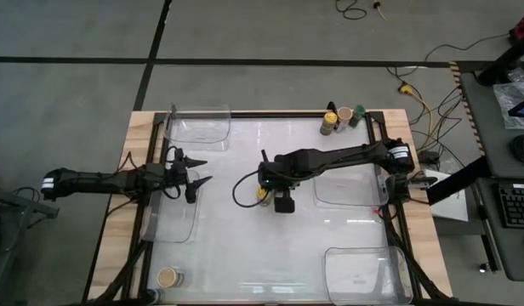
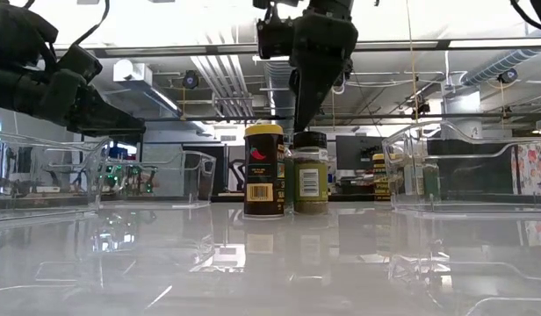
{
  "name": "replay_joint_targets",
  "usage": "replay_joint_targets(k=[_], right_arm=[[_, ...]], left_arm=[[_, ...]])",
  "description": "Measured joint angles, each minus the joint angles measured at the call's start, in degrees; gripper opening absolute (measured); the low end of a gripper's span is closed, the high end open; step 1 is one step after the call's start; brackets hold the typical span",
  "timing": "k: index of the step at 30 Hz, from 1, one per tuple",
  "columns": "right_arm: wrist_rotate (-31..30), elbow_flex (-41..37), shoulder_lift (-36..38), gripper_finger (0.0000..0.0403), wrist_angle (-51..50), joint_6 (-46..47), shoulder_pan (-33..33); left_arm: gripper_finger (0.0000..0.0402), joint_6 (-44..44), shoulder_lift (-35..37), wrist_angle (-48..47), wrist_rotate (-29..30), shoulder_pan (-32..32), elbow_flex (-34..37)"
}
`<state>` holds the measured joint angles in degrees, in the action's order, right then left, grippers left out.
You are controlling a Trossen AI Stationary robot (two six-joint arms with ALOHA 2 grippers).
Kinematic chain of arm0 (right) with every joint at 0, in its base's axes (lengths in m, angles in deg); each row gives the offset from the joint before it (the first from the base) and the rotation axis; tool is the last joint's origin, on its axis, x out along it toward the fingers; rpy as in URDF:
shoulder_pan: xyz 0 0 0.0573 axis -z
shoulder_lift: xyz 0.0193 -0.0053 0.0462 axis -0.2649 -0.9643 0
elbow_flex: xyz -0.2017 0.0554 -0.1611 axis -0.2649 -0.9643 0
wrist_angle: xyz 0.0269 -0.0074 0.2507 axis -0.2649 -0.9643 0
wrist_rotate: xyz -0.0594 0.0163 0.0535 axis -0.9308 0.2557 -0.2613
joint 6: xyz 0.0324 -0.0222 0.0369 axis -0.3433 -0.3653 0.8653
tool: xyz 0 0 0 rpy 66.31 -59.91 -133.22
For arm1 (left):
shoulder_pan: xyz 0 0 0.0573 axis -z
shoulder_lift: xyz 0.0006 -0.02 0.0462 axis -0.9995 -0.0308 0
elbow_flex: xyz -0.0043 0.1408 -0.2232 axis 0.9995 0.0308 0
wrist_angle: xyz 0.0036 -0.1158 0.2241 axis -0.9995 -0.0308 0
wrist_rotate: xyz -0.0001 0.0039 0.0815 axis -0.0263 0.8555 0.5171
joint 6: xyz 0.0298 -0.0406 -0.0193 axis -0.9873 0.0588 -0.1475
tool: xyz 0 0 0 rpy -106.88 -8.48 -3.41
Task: Sort spices by type
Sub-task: Put the top black seasoning bottle into the middle right transparent bin
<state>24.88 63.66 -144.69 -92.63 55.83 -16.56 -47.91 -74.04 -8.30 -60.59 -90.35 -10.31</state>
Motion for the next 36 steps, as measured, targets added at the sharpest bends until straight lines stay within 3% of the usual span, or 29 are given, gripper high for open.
replay_joint_targets(k=[23,36], right_arm=[[-0.05,-2.32,-1.75,0.029,-0.74,-3.03,0.49],[-0.22,-2.78,-1.77,0.0201,-0.35,1.09,0.49]], left_arm=[[0.026,0.0,-0.36,0.0,0.0,-0.01,0.0],[0.026,0.0,-0.37,0.0,0.0,-0.01,-0.01]])
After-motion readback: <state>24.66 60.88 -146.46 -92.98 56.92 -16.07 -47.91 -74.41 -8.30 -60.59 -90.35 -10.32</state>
